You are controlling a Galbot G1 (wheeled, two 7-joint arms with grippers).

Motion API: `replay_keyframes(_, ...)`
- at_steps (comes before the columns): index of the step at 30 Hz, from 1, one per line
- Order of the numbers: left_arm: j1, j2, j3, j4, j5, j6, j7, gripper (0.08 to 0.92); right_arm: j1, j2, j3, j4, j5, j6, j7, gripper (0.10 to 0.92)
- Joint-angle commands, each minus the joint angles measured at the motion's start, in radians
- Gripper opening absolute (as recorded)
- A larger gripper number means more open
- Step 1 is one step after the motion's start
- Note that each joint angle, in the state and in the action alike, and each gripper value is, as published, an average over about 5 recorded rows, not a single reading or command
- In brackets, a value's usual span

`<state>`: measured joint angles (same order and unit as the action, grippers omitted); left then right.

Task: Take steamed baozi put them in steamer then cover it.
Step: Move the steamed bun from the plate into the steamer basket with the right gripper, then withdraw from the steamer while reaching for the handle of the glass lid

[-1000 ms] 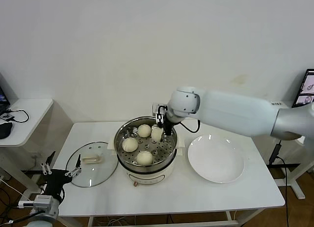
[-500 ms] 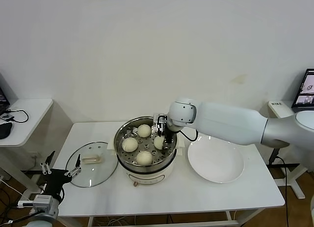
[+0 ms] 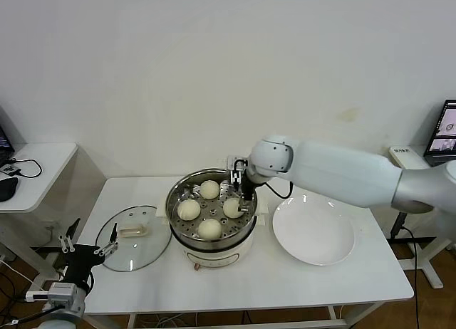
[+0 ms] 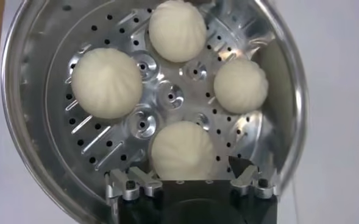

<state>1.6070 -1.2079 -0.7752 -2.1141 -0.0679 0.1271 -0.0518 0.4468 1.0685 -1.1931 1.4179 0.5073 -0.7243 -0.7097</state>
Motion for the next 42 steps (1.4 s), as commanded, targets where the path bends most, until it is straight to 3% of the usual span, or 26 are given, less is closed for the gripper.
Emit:
replay_keyframes(1,0.001,0.001,0.001,-0.005,0.001,0.001,0.0,0.823,-0.029,-0.197,0.138,0.222,0.072,0.005,0.221,0.823)
replay_keyframes(4,0.001,0.0,0.002,-0.005,0.002,0.0,0.0,0.823,-0.099,-0.283,0.208,0.301,0.104,0.049,0.405,0.823)
replay_keyframes(9,-0.004,0.001,0.005,0.004,0.004,-0.008,0.0,0.823,-0.397,-0.441,0.442,0.39,0.081,0.253,0.706,0.823)
replay_keyframes(14,-0.015,-0.001,0.011,0.017,0.002,-0.016,-0.001,0.823,-0.901,-0.46,0.92,0.428,-0.063,0.47,0.838,0.823)
replay_keyframes(20,-0.023,-0.008,0.034,0.039,0.012,-0.028,-0.002,0.823,-1.398,-0.274,1.501,0.434,-0.253,0.71,0.778,0.823)
replay_keyframes(26,-0.043,0.006,0.05,0.086,0.133,-0.03,0.006,0.823,-1.678,0.01,1.903,0.469,-0.283,0.841,0.612,0.823)
replay_keyframes(33,-0.052,0.068,0.084,0.179,0.488,-0.083,0.026,0.823,-1.891,0.233,2.099,0.515,-0.244,0.88,0.519,0.823)
replay_keyframes(42,-0.062,0.131,0.098,0.293,1.045,-0.158,0.025,0.823,-2.021,0.33,2.18,0.537,-0.229,0.883,0.51,0.822)
